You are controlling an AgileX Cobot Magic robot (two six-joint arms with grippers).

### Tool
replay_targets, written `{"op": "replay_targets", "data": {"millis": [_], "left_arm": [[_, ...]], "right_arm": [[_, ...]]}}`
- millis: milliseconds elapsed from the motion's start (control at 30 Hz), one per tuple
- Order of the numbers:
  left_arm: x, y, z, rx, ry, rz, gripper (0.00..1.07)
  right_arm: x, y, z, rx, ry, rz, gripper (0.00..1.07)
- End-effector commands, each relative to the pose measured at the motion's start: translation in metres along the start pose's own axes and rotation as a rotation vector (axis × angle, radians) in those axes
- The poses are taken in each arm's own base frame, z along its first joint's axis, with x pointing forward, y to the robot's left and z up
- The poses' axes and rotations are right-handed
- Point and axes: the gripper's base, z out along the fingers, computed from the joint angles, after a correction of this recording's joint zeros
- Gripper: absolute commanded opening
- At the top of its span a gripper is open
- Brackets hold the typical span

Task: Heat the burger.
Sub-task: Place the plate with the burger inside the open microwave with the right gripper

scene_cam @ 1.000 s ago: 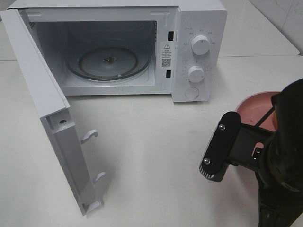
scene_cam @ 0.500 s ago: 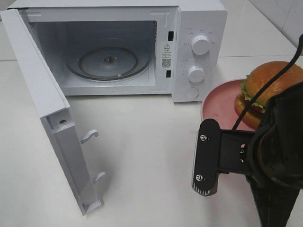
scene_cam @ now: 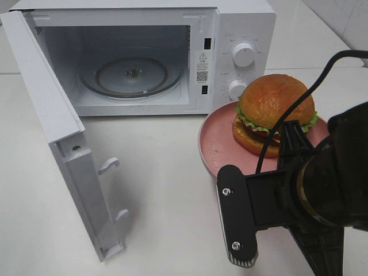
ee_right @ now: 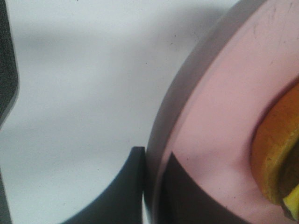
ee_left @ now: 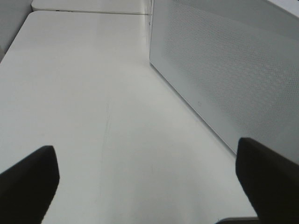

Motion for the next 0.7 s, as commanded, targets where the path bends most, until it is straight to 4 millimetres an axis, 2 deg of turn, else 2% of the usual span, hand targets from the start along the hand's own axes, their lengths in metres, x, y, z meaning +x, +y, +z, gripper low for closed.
{"op": "replay_targets", "data": {"millis": [33,300,400,567,700], "left_arm": [[0.002,0.000,-0.002,0.001,-0.017,0.003,0.98],[0.002,0.000,-0.002,0.001,-0.017,0.003,0.98],[0.002,0.000,-0.002,0.001,-0.017,0.003,0.98],[0.002,0.000,-0.002,0.001,-0.017,0.003,0.98],[0.002,0.000,-0.002,0.001,-0.017,0.003,0.98]], "right_arm": [[-0.001,-0.006,-0.002,0.073,-0.016,-0.104,0.00],[-0.010,-0.008,-0.003,0.085,-0.114,-0.130,0.00],[-0.010,-0.010,-0.001,0.090,-0.132,-0.189,0.00],[-0.002,-0.023,0.008,0.082,-0.157,-0.206,0.00],[0.005,-0.036,0.016,0.108,-0.199,-0.288,0.00]]}}
